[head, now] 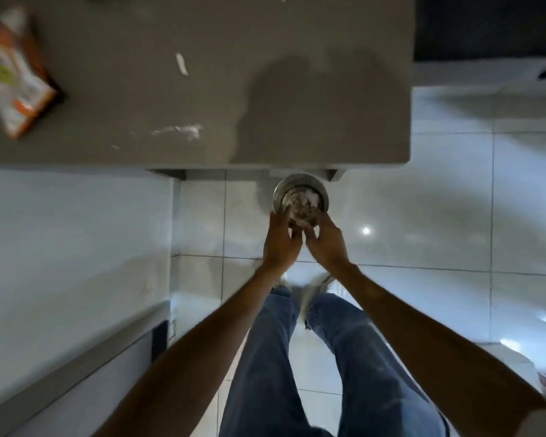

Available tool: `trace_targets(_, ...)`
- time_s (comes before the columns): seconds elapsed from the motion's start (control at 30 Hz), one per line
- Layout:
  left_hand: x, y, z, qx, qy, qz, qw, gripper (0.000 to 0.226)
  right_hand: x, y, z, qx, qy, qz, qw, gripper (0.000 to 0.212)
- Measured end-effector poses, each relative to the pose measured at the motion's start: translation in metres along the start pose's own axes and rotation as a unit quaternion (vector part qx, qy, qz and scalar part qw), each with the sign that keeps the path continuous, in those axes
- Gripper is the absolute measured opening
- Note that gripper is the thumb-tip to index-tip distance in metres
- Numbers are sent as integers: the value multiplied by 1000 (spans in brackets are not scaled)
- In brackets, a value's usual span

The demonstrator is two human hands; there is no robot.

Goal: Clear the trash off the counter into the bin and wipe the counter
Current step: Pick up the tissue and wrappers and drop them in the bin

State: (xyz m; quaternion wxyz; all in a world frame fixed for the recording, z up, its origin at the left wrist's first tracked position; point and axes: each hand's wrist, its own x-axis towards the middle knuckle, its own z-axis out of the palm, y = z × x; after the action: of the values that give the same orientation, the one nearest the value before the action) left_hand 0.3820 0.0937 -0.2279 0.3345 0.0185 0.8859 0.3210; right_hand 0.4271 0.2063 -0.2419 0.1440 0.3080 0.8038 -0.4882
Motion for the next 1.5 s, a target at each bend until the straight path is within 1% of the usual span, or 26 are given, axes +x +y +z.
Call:
trace_targets(0.03,-27,12,-18,58,24,47,997,57,-24,-18,-11,-61,23,-97,993,50)
trace_targets(0.1,-63,33,-49,140,100,108,979,58,-50,-53,-32,-155,79,-231,957,54)
trace_targets(0.2,-101,58,-100,211,232,162,936,59,-73,-112,-60,-199,113,-325,917,54)
trace_targets(0.23,-102,62,-115,226,267,163,923,61,-72,-130,-67,-200,123,-347,908,55)
trace_targets(0.3,-96,67,-155,248,318,131,906,69,-60,-176,-78,-208,133,-387,889,58)
trace_targets(0.4,-70,64,-217,263,357,80,893,81,-24,-250,-83,-208,143,-403,880,59)
trace_targets(0.47,-45,63,-261,265,383,58,883,80,5,-301,-77,-224,159,-397,876,60)
trace_targets(0.53,-15,65,-303,263,391,28,882,75,34,-348,-63,-252,147,-380,878,62)
trace_targets(0.63,31,63,-360,241,372,-23,896,84,81,-409,-35,-308,116,-366,870,60)
trace_targets(0.73,77,50,-407,184,377,-74,905,96,135,-464,-8,-327,82,-363,869,46)
trace_targets(0.8,99,39,-428,149,361,-116,913,102,167,-486,5,-377,56,-342,859,41)
trace_targets(0.87,118,24,-444,112,325,-160,925,106,191,-501,19,-429,26,-306,850,46)
trace_targets(0.93,131,12,-452,99,285,-176,937,99,207,-510,27,-434,8,-280,856,60)
trace_targets(0.97,133,8,-453,109,267,-176,941,91,211,-511,27,-426,8,-278,861,65)
trace_targets(1.03,134,2,-453,128,248,-173,945,79,209,-513,27,-395,21,-288,872,67)
trace_targets(1.1,125,6,-449,125,274,-158,940,78,196,-509,21,-354,59,-308,881,67)
trace_targets(1.17,111,18,-441,107,322,-127,932,78,175,-503,10,-303,109,-347,881,61)
trace_targets(1.23,89,37,-426,70,376,-73,921,76,147,-492,-4,-239,170,-400,868,49)
trace_targets(1.27,76,48,-415,35,405,-31,913,72,133,-485,-11,-206,200,-430,856,41)
trace_targets(1.3,63,59,-405,-7,428,16,904,67,119,-477,-16,-177,219,-453,846,32)
trace_targets(1.33,49,72,-392,-50,441,62,894,62,103,-467,-22,-141,225,-462,846,26)
trace_targets(1.37,34,84,-379,-96,441,97,887,57,86,-458,-28,-92,204,-448,866,21)
trace_targets(1.4,19,95,-366,-146,420,121,887,52,69,-447,-32,-29,162,-417,894,16)
trace_targets(1.43,3,106,-354,-196,395,138,887,48,50,-434,-36,36,111,-389,914,20)
trace_targets(1.47,-12,117,-344,-252,370,145,882,43,32,-426,-39,83,60,-377,921,36)
trace_targets(1.5,-30,126,-329,-301,344,147,877,36,13,-410,-43,103,13,-382,918,51)
